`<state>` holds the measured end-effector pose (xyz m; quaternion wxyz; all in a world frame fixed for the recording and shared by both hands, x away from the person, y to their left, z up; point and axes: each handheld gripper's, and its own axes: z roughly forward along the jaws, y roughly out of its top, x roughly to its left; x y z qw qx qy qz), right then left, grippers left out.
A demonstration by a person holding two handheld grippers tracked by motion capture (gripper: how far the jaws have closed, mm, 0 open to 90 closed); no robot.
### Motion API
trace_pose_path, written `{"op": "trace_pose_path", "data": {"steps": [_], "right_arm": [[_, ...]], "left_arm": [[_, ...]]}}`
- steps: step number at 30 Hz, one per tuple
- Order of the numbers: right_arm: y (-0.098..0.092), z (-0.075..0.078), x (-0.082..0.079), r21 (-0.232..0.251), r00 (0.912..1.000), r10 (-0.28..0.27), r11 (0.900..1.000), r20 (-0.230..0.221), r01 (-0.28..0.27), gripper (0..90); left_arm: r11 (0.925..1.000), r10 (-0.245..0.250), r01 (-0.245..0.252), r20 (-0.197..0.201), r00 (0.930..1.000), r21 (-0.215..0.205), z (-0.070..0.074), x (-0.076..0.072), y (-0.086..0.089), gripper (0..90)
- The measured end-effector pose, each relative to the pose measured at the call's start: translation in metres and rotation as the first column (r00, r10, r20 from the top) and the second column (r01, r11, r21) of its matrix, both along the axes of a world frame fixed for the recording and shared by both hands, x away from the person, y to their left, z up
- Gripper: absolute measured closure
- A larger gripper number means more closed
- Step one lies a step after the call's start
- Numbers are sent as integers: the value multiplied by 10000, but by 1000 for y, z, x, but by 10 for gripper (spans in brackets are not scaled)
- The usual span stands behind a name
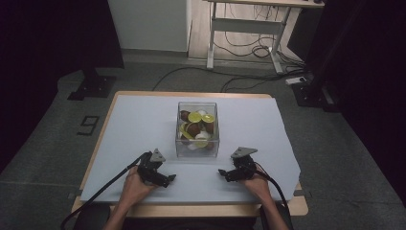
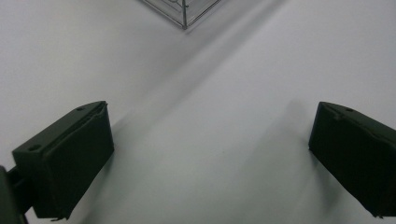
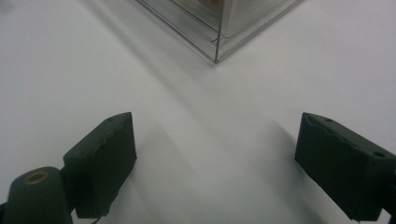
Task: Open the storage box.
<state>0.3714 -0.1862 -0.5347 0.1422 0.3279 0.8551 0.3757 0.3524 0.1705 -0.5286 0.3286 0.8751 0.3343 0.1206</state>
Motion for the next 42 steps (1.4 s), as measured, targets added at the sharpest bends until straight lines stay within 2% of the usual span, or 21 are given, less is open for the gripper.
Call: {"op": "trace_pose_path", "data": {"steps": [6,11,16,26,29,37,42], "right_arm": [[1,2,1,-170,9999,17,9999,-141,-19,122],[1,4,-1,-317,9998,-67,9995,-198,61,114],[1,8,-4,-359,9998,8,9994,-212,-16,114],[1,19,-13,-55,9995,225,9997,-239,-226,111],[1,22,-16,61,9993,268,9996,-250,-267,107],[5,31,-23,86,9981,615,9981,-91,-614,104],[9,38,-25,75,9970,771,9970,77,-772,124]], "left_arm": [[10000,-32,32,32,10000,39,1,-1,0,0],[9998,-115,116,-64,9999,182,5,-3,0,49],[9992,-197,192,150,9997,349,9,-8,-3,72],[9966,-485,516,488,9976,-647,30,-16,-2,142],[9949,-674,703,426,9968,-721,34,-18,-4,161],[9908,-881,934,568,9945,-984,44,-20,-11,197],[9902,-992,1054,709,9925,-911,49,-19,-15,211]]}}
